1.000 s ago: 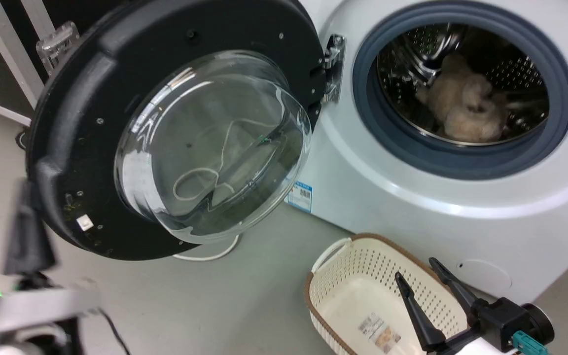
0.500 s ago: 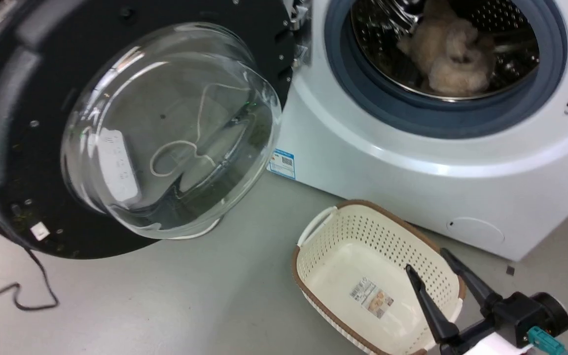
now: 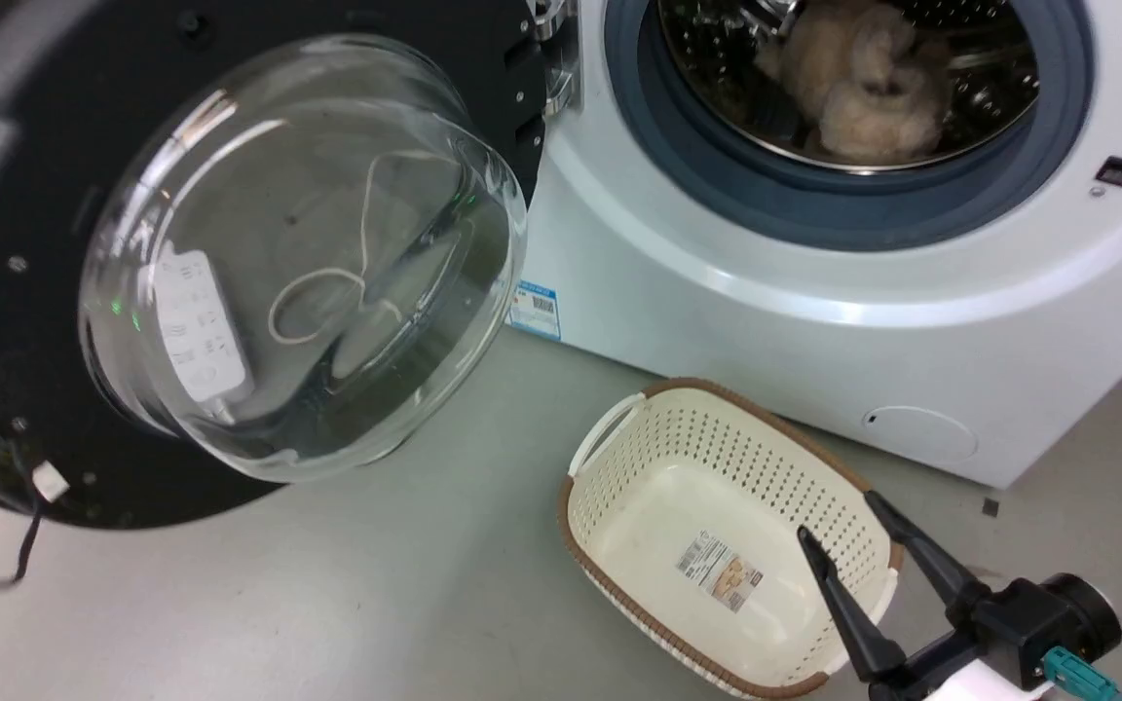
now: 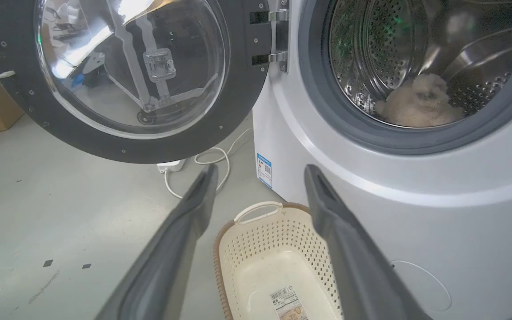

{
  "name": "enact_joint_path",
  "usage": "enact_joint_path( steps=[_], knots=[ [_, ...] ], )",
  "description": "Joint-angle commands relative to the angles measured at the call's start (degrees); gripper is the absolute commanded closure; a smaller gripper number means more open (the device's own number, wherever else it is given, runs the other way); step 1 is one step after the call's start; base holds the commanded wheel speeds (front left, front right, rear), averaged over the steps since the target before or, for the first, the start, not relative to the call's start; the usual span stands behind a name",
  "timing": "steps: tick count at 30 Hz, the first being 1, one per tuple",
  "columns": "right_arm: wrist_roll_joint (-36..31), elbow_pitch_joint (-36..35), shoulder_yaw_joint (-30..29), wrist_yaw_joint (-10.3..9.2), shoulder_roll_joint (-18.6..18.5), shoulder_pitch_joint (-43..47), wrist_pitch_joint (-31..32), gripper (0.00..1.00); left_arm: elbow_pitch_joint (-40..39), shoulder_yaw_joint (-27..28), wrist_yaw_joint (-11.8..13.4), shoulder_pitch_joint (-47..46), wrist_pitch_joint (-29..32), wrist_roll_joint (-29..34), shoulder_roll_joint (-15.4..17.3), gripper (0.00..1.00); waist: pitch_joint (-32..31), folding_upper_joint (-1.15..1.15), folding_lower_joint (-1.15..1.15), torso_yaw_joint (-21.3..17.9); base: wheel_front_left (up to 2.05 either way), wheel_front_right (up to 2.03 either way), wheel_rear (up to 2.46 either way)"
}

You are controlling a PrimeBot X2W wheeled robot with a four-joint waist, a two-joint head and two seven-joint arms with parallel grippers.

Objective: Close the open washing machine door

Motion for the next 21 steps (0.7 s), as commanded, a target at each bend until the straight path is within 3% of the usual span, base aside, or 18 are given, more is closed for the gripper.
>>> enact_joint_path(
  steps=[1,10,21],
  knots=[
    [0.4,0.3,0.1,0.05,0.1,-0.6,-0.3,0.00,-0.8,-0.4,-1.0,2.1,2.5,-1.4,-0.9,1.00,-0.7,0.00,0.00,-0.4,0.00,0.00,0.00],
    [-0.1,2.1,-1.1,0.05,2.2,0.2,-0.3,0.00,-9.8,-0.6,-2.4,12.7,16.4,-10.9,-5.7,1.00,-5.6,0.00,0.00,-1.9,0.00,0.00,0.00],
    [-1.8,3.9,-3.4,0.05,3.9,2.4,-0.3,0.00,-25.8,-7.0,-3.0,28.5,24.3,-17.0,-18.3,1.00,-9.3,0.00,0.00,-5.0,0.00,0.00,0.00]
  ],
)
